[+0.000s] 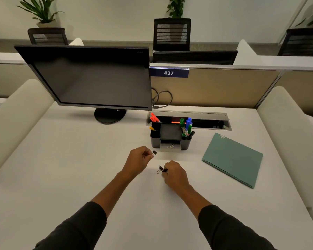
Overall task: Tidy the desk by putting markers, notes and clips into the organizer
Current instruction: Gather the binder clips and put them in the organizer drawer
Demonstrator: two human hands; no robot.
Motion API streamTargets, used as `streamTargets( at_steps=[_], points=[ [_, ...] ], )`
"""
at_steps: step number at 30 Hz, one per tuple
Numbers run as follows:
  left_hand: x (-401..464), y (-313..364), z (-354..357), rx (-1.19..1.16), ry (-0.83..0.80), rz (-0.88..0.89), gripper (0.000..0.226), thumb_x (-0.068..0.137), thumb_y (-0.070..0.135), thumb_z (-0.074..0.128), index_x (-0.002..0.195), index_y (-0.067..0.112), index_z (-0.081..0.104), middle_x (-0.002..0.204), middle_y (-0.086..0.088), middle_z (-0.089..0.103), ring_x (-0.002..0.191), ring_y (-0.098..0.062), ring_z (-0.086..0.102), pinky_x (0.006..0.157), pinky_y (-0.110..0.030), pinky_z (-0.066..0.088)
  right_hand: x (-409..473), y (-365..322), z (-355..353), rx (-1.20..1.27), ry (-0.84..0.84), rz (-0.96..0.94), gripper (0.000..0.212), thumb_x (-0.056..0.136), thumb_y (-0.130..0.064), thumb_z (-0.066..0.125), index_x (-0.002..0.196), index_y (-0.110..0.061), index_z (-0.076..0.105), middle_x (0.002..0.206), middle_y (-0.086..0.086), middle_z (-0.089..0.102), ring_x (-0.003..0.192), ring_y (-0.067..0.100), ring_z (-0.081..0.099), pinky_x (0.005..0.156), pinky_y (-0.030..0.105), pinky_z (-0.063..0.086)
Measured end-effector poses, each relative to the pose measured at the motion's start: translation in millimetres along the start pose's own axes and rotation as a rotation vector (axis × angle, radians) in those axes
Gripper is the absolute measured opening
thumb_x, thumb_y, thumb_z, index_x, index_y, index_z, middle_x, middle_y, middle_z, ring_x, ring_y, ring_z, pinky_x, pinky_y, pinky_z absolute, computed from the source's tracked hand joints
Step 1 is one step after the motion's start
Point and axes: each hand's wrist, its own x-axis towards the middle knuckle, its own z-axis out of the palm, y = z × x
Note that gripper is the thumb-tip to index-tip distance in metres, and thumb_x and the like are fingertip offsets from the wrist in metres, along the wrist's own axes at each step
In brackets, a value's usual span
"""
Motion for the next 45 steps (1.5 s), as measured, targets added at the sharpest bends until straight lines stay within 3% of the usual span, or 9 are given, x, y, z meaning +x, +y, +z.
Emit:
streamTargets(
  at_steps=[7,13,19,28,37,43,45],
  points=[
    [28.4,27.7,8.6,0.010,-0.011,-0.026,0.008,0.092,0.016,0.073,0.099,0.012,0.071,0.089,0.007,0.068,0.079,-0.006,0.064,0.073,-0.010,0.048,-3.8,6.0,4.6,0.016,0.059,-0.021,0.009,0.092,-0.021,0.062,0.096,-0.014,0.063,0.097,0.002,0.062,0.090,0.021,0.059,0.068,0.028,0.048],
    [53.2,43.0,24.3,0.051,-0.031,-0.038,0.006,0.093,0.012,0.071,0.099,0.012,0.071,0.090,0.004,0.068,0.079,-0.007,0.064,0.070,-0.008,0.045,-11.8,11.3,3.2,0.071,0.119,-0.019,0.022,0.093,-0.022,0.060,0.112,-0.012,0.066,0.102,0.003,0.065,0.089,0.020,0.062,0.071,0.025,0.050],
    [73.3,46.9,38.2,0.133,-0.058,-0.023,0.006,0.091,0.008,0.069,0.091,0.012,0.073,0.090,-0.001,0.072,0.083,-0.015,0.066,0.077,-0.029,0.058,-21.7,21.5,1.5,0.120,0.186,-0.048,0.014,0.086,-0.017,0.065,0.097,-0.009,0.068,0.088,0.003,0.064,0.073,0.020,0.060,0.060,0.020,0.037],
    [82.6,53.3,46.6,0.363,-0.106,0.007,0.011,0.093,0.019,0.068,0.091,0.018,0.080,0.094,0.003,0.077,0.082,-0.016,0.068,0.086,-0.041,0.055,-24.7,31.1,2.9,0.200,0.212,-0.082,0.014,0.088,-0.019,0.065,0.099,-0.011,0.069,0.091,0.002,0.065,0.075,0.017,0.062,0.062,0.027,0.054],
    [80.9,46.3,48.2,0.387,-0.102,0.089,0.021,0.098,0.015,0.060,0.106,0.017,0.080,0.104,-0.001,0.078,0.091,-0.019,0.070,0.087,-0.033,0.054,-24.6,36.6,2.2,0.202,0.213,-0.108,0.013,0.088,-0.019,0.066,0.098,-0.011,0.069,0.092,0.001,0.065,0.077,0.016,0.061,0.065,0.027,0.055],
    [56.2,39.5,43.8,0.206,0.102,0.212,0.016,0.096,0.017,0.065,0.109,0.014,0.074,0.098,-0.001,0.075,0.085,-0.013,0.068,0.078,-0.024,0.057,-22.3,37.4,-9.1,0.210,0.216,-0.128,0.014,0.090,-0.022,0.066,0.101,-0.013,0.070,0.096,-0.001,0.065,0.079,0.013,0.061,0.066,0.015,0.046],
    [38.2,31.2,44.0,0.176,0.151,0.236,0.013,0.096,0.019,0.066,0.107,0.015,0.072,0.095,0.002,0.074,0.080,-0.006,0.063,0.074,-0.015,0.052,-18.9,36.4,-15.5,0.208,0.221,-0.142,0.014,0.090,-0.023,0.068,0.101,-0.014,0.070,0.098,-0.001,0.065,0.080,0.011,0.061,0.067,0.012,0.044]
  ],
)
